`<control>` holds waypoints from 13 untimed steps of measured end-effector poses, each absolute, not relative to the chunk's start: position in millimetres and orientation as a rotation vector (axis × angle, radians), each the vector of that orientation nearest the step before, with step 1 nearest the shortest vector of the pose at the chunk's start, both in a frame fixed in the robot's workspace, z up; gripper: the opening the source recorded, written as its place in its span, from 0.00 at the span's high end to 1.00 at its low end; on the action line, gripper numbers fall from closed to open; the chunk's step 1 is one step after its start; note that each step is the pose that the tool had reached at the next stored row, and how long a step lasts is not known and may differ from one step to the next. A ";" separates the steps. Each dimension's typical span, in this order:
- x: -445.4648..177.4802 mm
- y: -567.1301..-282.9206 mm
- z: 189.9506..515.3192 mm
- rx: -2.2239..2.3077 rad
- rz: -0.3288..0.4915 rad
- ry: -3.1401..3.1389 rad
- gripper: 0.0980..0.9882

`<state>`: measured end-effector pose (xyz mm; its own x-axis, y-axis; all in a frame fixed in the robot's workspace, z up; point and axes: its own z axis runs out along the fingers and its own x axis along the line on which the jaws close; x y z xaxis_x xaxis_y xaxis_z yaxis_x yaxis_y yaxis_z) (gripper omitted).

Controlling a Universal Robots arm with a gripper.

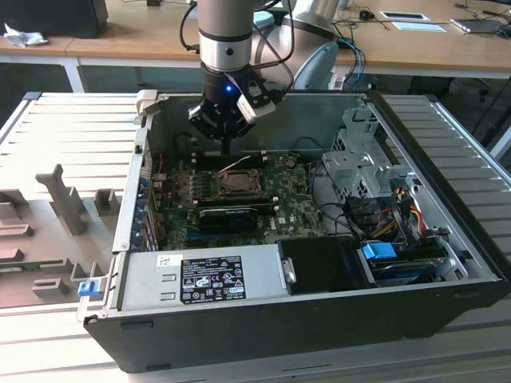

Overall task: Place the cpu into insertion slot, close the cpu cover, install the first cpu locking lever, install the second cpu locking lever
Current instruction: 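Install the first cpu locking lever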

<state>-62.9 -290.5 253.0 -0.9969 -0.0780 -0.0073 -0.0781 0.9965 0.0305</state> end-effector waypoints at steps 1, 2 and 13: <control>-61.1 -290.5 252.9 -0.122 0.048 3.133 0.99; -60.0 -290.5 252.9 -0.122 0.048 3.133 0.99; -49.4 -290.9 251.8 -0.122 0.097 3.130 0.99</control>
